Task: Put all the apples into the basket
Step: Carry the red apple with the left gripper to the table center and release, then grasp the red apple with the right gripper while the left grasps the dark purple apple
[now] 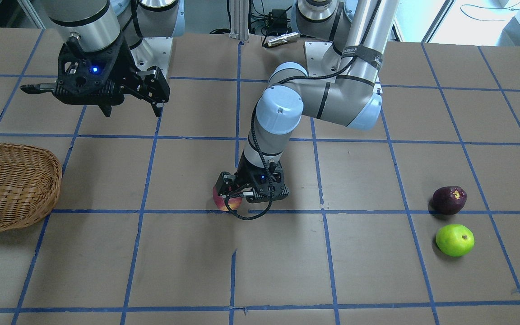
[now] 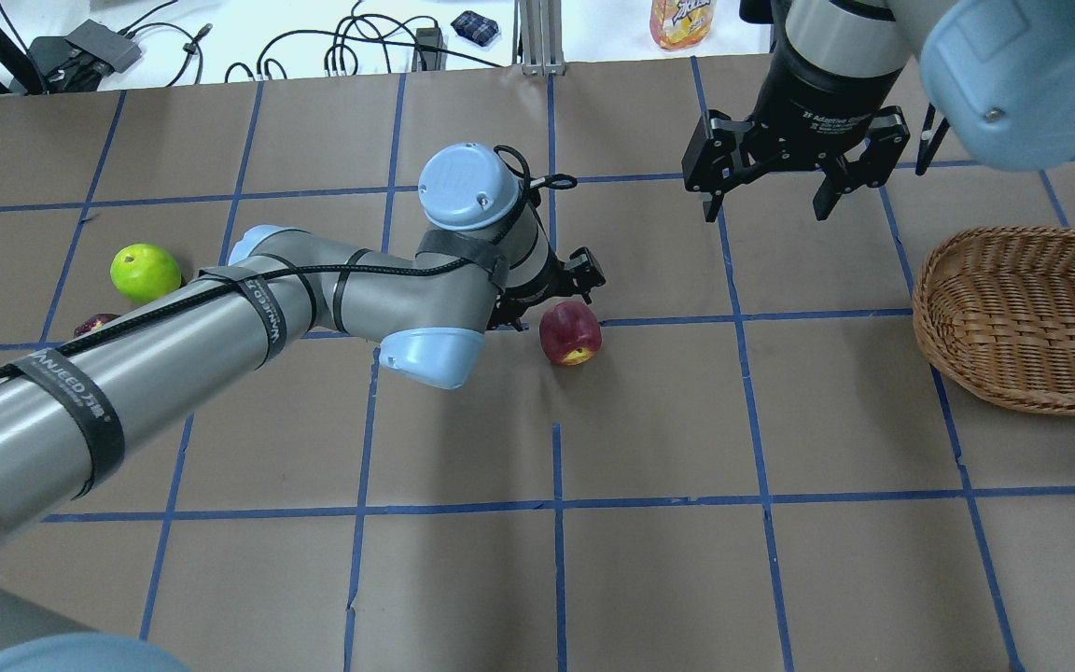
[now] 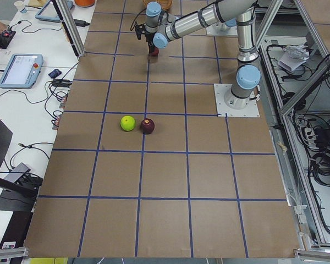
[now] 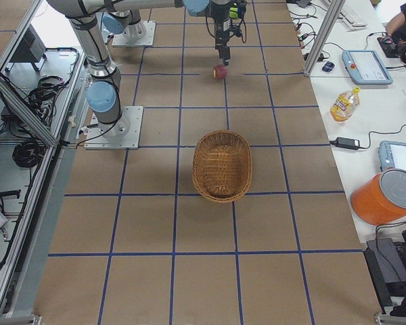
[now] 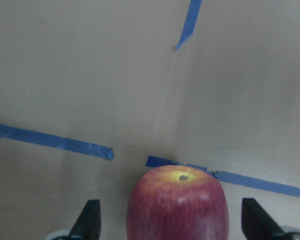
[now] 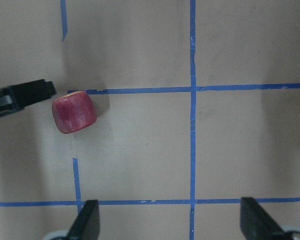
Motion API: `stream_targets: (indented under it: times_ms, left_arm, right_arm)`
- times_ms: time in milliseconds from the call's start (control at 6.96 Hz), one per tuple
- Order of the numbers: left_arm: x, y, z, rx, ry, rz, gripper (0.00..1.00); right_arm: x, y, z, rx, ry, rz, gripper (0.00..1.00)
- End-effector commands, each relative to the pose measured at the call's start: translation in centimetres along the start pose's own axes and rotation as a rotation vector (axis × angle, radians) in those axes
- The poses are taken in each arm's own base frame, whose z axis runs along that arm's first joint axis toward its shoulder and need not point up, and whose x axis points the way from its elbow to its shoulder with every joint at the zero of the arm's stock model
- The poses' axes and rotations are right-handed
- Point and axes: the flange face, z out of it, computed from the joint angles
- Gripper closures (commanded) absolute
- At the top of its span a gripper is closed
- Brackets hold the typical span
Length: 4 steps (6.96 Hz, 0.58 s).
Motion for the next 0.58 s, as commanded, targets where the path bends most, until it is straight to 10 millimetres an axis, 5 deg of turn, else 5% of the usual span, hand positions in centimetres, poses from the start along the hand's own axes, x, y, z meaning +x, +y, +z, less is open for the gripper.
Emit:
stream_targets:
  times_ms: [0, 144, 431]
  left_arm:
    - [-9.4, -4.1, -5.4, -0.076, -0.103, 0.138, 0.0]
    - [-14.9, -5.8, -8.2, -0.105, -0.204, 0.198, 0.0]
    - [-29.9, -9.6, -12.4, -0.144, -0.227, 0.135, 0.0]
  right_arm:
    - [-1.0, -1.6, 2.5, -0.027, 0.002, 0.027, 0.0]
    - [-3.4, -3.4, 6.0, -0.043, 0.004, -0.004, 0.04]
    - [-11.7, -5.7, 14.4, -0.02, 0.015, -0.103, 0.0]
